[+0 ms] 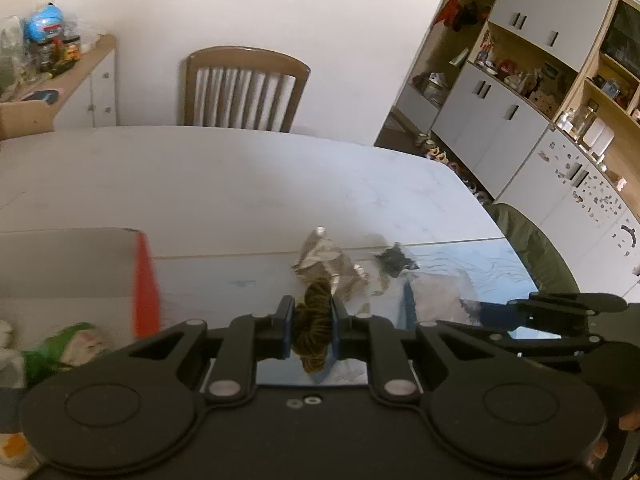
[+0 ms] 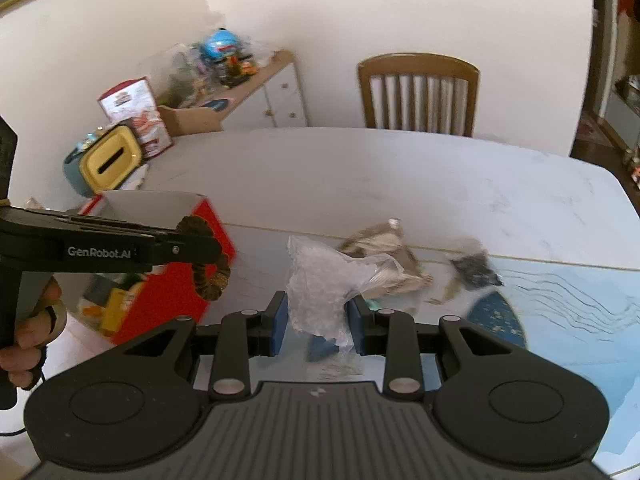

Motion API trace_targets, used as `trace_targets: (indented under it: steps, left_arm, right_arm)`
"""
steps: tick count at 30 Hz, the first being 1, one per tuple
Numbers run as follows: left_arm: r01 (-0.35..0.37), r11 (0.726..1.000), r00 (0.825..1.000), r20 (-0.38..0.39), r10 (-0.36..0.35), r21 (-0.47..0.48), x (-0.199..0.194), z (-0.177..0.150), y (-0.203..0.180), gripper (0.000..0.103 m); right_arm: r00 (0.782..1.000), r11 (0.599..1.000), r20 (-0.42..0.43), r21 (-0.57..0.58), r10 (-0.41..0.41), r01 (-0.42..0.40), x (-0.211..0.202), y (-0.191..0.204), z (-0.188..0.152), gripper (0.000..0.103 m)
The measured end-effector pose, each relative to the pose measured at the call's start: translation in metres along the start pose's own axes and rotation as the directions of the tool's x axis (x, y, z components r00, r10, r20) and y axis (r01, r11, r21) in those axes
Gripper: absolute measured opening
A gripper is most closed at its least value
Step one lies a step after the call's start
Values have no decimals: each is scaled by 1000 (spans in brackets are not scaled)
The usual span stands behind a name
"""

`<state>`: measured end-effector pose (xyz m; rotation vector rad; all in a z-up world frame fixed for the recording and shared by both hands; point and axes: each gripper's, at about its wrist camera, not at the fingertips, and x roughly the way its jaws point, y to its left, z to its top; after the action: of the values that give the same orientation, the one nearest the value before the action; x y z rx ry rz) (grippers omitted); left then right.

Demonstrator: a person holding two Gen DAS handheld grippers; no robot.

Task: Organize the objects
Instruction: 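Carry the bead bag and fuzzy toy with both grippers over the cardboard box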

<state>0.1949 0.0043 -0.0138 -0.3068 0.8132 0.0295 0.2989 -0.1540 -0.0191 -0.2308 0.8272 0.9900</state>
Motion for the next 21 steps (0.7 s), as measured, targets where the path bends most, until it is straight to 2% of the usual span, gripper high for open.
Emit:
trace_targets:
  steps: [10,21]
  left_arm:
    - [-37,999,999,15,37,-32,-44,-7,58,16]
    - [-97,992,994,33,100,-74,-75,-10,130,16]
  right_arm:
    - [998,996,14,-62,63,-62,7,74,13,31]
    - [994,986,-13,-124,107,-108,42,150,26,31]
